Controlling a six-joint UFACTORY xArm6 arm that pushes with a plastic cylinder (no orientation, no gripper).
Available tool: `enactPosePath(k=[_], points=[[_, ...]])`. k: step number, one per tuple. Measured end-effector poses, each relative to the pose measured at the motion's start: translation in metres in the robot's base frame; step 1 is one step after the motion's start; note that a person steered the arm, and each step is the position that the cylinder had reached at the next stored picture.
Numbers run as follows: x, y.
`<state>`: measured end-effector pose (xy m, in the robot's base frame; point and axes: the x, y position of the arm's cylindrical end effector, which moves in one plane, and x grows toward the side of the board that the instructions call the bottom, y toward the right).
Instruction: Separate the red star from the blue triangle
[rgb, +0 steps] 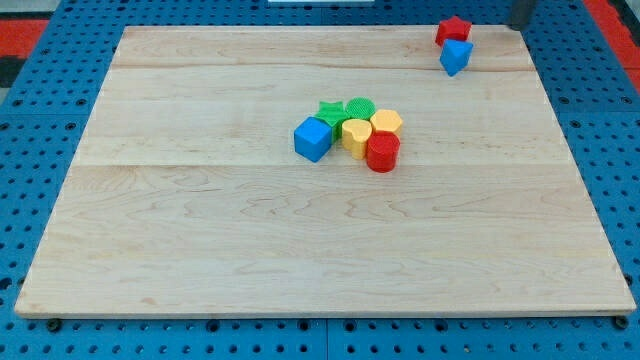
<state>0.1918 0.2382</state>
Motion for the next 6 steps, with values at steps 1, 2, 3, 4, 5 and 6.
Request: enactPosePath(k=[1,2,3,4,5,6], points=[[0.001,-0.107],[0.030,-0.122],[0.011,-0.096],[0.003,-0.060],[0.030,-0.046],[0.040,-0.110]])
